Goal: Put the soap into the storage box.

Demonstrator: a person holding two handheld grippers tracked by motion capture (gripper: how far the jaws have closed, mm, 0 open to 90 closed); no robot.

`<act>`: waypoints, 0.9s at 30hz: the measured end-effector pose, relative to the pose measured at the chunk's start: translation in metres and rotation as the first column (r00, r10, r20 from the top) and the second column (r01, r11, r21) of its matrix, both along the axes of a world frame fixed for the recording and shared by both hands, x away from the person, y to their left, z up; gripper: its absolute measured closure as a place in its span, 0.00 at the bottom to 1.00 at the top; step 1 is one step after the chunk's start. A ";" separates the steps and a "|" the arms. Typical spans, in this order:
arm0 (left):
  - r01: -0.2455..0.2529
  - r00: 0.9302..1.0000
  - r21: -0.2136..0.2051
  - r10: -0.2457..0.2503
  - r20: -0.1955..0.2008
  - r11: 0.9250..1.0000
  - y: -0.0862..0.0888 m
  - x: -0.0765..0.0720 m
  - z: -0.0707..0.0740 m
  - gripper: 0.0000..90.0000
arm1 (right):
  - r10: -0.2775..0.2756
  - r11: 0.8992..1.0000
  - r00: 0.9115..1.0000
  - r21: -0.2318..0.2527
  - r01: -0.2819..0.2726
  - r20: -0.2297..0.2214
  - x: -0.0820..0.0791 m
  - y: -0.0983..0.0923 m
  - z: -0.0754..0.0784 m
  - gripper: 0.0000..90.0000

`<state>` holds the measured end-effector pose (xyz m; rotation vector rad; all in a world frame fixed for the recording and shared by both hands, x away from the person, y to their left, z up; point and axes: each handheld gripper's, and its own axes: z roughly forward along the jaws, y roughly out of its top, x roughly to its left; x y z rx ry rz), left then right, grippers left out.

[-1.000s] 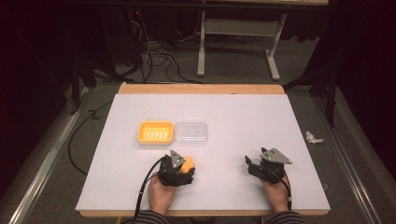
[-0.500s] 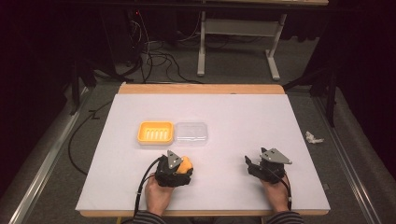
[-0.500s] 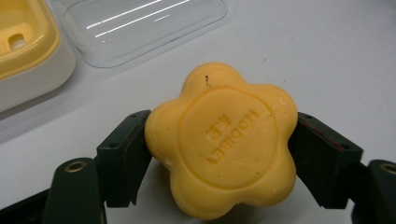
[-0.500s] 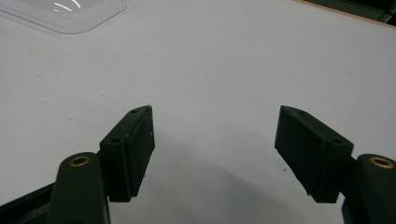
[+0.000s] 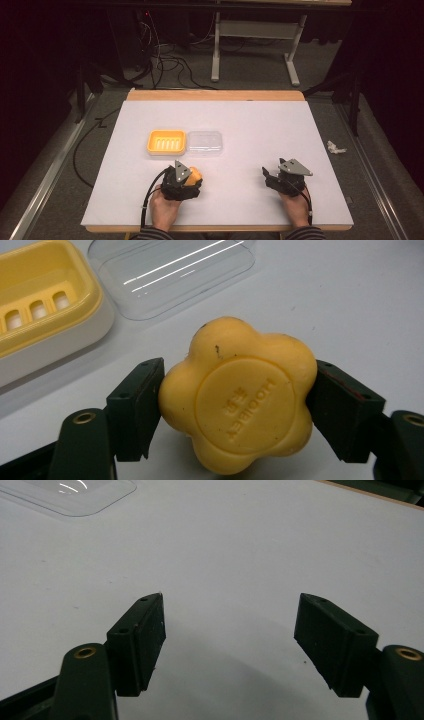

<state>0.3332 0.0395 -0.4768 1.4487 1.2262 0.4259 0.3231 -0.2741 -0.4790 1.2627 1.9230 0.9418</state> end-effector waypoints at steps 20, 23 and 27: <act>-0.050 0.999 -0.073 0.051 0.003 0.996 0.032 0.010 0.026 0.31 | -0.002 1.000 1.000 0.000 0.002 0.008 0.000 0.000 0.000 0.32; -0.056 0.998 -0.087 0.056 0.000 0.995 0.039 0.014 0.033 0.31 | -0.003 1.000 1.000 0.000 0.003 0.008 0.000 0.000 0.000 0.32; -0.068 0.998 -0.106 0.069 0.004 0.992 0.046 0.017 0.040 0.31 | -0.003 1.000 1.000 -0.006 0.003 0.008 0.000 0.000 0.000 0.32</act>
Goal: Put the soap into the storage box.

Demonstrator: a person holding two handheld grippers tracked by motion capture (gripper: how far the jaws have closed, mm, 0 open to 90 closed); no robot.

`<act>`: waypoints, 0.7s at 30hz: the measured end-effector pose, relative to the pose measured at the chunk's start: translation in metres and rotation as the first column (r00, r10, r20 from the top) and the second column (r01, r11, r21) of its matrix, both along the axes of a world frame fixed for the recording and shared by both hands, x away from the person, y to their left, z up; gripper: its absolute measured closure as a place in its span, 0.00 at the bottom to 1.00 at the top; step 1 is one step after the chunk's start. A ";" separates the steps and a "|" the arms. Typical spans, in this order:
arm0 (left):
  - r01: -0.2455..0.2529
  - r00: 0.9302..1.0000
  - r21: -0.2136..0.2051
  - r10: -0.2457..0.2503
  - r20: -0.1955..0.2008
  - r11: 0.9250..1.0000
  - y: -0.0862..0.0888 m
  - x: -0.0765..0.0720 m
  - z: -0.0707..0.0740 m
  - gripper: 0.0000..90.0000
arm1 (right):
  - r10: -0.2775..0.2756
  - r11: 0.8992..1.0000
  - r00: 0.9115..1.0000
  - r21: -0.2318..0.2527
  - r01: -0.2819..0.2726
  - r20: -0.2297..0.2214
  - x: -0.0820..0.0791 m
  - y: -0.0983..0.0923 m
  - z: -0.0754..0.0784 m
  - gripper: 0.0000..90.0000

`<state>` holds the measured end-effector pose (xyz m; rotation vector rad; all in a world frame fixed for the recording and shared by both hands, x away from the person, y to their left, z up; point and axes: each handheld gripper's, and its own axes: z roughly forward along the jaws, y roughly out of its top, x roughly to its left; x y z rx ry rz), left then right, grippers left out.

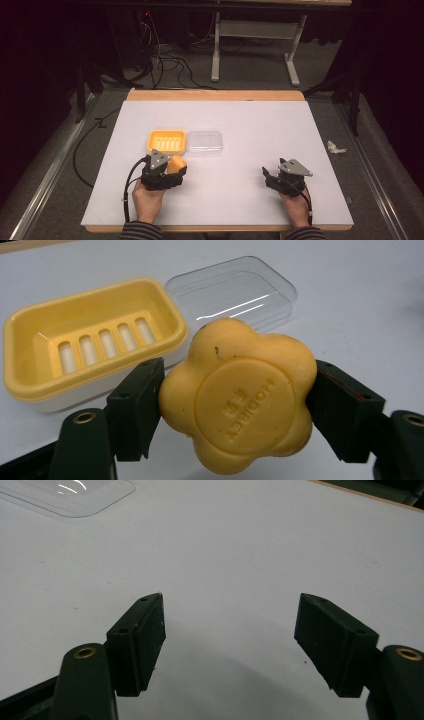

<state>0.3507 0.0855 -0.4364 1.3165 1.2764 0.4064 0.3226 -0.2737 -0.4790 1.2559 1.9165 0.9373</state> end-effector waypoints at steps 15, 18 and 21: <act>-0.015 1.000 0.020 0.015 0.011 1.000 0.007 0.018 0.014 0.31 | -0.002 1.000 1.000 -0.002 0.002 0.002 0.000 0.001 0.000 0.32; -0.021 1.000 0.018 0.021 0.008 1.000 0.007 0.022 0.016 0.31 | 0.001 1.000 1.000 -0.006 -0.001 0.002 0.000 0.001 0.000 0.32; -0.017 1.000 0.029 0.016 0.005 0.999 0.008 0.026 0.018 0.31 | 0.001 1.000 1.000 -0.006 -0.001 0.002 0.000 0.001 0.000 0.32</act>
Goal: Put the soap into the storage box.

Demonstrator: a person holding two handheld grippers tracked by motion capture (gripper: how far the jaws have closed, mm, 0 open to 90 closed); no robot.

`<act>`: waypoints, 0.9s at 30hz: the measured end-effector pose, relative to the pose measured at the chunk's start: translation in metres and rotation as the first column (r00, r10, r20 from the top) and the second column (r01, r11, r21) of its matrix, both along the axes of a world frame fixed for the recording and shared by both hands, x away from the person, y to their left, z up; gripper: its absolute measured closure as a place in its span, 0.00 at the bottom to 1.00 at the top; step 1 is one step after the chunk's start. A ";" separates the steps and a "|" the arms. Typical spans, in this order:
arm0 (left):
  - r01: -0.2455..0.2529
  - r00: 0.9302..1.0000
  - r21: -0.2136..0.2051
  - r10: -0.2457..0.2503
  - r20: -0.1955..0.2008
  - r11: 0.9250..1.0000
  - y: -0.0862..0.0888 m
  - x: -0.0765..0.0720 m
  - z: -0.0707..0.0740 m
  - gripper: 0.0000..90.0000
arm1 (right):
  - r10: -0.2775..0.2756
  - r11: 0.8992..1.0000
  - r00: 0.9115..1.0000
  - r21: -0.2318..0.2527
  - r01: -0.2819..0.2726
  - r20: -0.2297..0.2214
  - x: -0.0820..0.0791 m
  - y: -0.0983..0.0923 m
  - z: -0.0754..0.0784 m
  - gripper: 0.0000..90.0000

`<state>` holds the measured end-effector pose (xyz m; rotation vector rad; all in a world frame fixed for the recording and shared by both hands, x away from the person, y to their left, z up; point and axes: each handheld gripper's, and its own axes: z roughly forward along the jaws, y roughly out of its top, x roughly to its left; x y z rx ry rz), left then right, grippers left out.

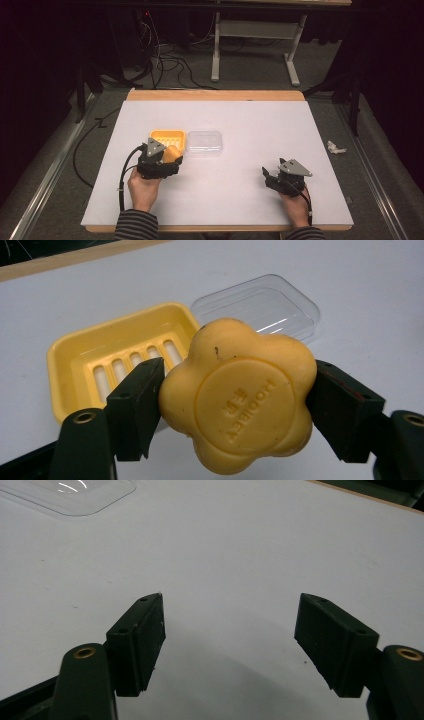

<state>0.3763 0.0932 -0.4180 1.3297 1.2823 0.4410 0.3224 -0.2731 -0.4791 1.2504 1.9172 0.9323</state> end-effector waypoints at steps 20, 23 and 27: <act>-0.017 1.000 -0.001 0.017 -0.007 1.000 -0.005 0.031 0.010 0.31 | 0.002 1.000 1.000 0.004 -0.002 0.002 0.000 0.000 0.000 0.32; -0.043 0.999 -0.018 0.043 -0.012 0.999 -0.003 0.037 0.009 0.31 | 0.002 1.000 1.000 0.002 -0.002 0.001 0.000 0.000 0.000 0.32; -0.082 0.997 -0.002 0.082 -0.005 0.997 0.000 0.043 0.007 0.31 | 0.006 1.000 1.000 0.002 -0.006 0.000 0.000 0.000 0.000 0.32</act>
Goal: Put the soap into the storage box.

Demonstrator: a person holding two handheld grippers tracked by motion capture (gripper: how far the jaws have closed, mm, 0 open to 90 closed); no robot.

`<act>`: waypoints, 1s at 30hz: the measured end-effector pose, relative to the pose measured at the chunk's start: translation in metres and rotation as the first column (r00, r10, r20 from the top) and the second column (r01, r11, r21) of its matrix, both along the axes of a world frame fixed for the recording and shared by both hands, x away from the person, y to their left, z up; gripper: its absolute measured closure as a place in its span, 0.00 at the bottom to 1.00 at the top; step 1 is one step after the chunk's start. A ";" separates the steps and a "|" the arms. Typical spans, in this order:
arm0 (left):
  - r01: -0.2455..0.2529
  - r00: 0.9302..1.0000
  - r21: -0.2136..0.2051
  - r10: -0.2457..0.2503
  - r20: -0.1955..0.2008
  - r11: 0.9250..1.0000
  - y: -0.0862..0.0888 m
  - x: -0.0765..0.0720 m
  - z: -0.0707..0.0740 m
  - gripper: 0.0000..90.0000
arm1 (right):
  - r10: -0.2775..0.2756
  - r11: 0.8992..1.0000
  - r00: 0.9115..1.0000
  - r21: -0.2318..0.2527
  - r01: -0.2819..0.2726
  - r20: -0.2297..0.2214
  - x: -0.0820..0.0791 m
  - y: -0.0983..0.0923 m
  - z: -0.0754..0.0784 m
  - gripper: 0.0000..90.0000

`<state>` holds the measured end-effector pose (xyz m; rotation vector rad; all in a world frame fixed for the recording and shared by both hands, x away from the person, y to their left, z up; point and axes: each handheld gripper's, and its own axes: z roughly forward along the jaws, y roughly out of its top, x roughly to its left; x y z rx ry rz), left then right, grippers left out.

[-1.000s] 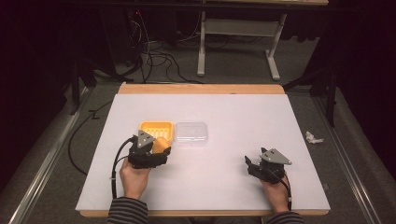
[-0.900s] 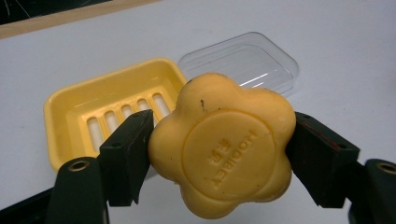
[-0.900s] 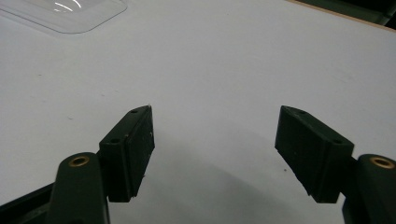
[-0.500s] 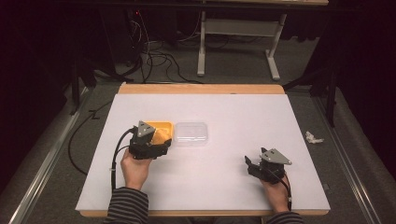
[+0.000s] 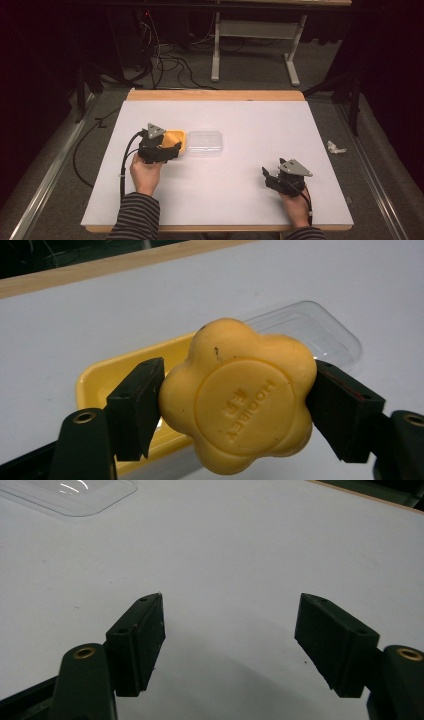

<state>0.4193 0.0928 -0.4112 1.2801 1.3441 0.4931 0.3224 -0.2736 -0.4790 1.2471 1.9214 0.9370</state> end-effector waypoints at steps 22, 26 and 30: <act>-0.073 0.995 0.051 0.076 -0.060 0.996 0.002 0.030 -0.024 0.31 | 0.005 1.000 1.000 0.005 -0.005 -0.001 0.000 0.000 0.000 0.32; -0.074 0.994 0.055 0.078 -0.072 0.996 -0.001 0.033 -0.029 0.31 | 0.005 1.000 1.000 0.003 -0.005 0.001 0.000 -0.001 0.000 0.32; -0.078 0.994 0.057 0.082 -0.075 0.995 -0.004 0.036 -0.032 0.31 | 0.006 1.000 1.000 0.005 -0.006 0.006 0.000 -0.001 0.000 0.32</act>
